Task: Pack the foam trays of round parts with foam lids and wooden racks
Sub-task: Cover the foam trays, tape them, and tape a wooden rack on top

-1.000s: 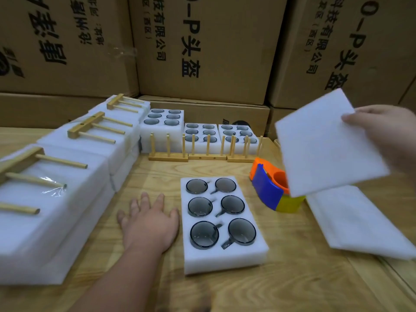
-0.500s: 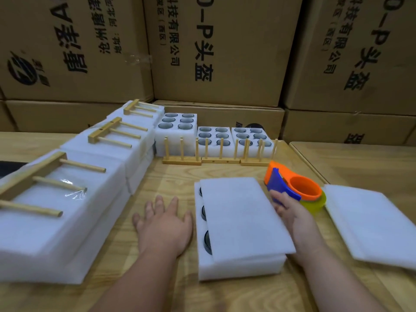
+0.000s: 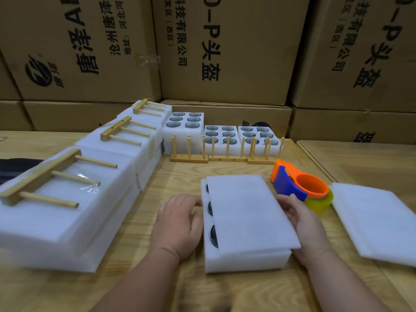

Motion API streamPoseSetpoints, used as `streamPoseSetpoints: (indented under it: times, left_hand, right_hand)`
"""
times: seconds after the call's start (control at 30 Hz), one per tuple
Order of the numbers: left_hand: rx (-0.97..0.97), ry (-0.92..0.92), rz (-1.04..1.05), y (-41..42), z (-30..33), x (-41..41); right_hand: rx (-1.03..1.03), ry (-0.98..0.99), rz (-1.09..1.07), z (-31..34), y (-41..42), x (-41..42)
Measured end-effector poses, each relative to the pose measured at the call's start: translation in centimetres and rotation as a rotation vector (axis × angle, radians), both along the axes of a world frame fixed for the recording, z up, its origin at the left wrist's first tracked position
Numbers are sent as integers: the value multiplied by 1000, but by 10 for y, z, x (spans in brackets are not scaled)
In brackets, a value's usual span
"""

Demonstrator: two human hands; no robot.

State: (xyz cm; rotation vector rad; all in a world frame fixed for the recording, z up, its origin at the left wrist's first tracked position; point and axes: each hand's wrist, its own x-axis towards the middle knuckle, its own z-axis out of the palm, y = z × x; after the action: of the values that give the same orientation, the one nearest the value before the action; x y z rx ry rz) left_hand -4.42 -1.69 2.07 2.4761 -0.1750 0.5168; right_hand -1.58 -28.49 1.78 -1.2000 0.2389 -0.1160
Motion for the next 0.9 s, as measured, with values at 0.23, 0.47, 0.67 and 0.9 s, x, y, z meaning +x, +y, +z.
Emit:
streamPoseSetpoints:
  times: [0.23, 0.47, 0.67, 0.9]
  left_hand:
    - [-13, -79, -66, 3, -2, -2]
    - [-1, -94, -83, 3, -3, -1]
    - [4, -72, -78, 3, -6, -2]
    - [3, -31, -33, 2, -8, -1]
  right_hand:
    - [-102, -50, 6, -1, 2, -3]
    - [-103, -88, 49, 1, 4, -5]
    - [-145, -103, 67, 1, 3, -6]
    - [-185, -107, 62, -1, 3, -7]
